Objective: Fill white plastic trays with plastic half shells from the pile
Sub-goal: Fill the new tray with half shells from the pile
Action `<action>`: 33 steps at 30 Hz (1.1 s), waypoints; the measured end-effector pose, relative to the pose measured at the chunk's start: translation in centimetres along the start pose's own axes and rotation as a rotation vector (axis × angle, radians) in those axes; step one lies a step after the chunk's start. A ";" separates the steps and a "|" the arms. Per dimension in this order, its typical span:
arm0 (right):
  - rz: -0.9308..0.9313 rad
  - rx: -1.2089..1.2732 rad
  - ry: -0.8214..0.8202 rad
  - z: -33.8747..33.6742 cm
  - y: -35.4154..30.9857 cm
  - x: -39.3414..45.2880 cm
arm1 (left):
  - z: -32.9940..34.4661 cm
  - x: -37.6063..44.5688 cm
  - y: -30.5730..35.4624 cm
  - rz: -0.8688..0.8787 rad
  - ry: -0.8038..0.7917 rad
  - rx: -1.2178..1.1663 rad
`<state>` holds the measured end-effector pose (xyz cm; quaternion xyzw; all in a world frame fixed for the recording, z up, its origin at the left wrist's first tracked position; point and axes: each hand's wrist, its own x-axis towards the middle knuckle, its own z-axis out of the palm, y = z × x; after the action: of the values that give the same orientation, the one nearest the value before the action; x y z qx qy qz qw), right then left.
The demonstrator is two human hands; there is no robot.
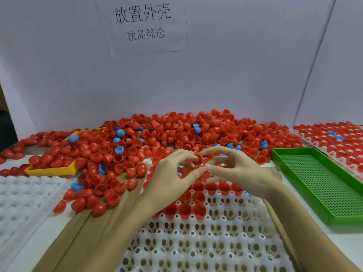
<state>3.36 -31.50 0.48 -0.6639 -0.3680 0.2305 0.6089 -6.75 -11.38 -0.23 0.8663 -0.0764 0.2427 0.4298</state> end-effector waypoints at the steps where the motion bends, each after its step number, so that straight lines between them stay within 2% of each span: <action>1: -0.002 -0.024 0.001 0.0 0.0 0.0 | -0.2 0.0 0.0 -0.013 -0.020 -0.015; 5: -0.026 -0.119 0.005 -0.2 -0.2 -0.2 | -0.8 0.0 -0.1 -0.067 -0.094 -0.002; 13: -0.003 -0.152 -0.062 0.3 0.0 -0.1 | -0.4 -0.3 0.3 -0.071 -0.020 0.015; 16: 0.023 -0.123 -0.001 -0.4 -0.3 -0.2 | -0.6 -0.4 0.7 0.006 -0.039 0.114; 20: 0.050 -0.073 0.223 -2.0 0.0 -0.2 | -0.3 -1.0 1.2 0.176 -0.269 0.295; 22: 0.061 -0.057 0.280 -2.4 0.2 -0.3 | 0.5 -1.6 1.3 0.279 -0.339 0.412; 27: 0.057 -0.054 0.329 -2.6 0.2 -0.3 | 2.0 -2.7 1.6 0.436 -0.333 0.633; 33: 0.050 -0.050 0.356 -2.7 0.3 -0.2 | 1.9 -2.6 1.5 0.424 -0.360 0.591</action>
<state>5.32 -33.34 0.60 -0.7180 -0.2434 0.1149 0.6419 -8.84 -14.00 -1.46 0.9463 -0.2541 0.1819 0.0824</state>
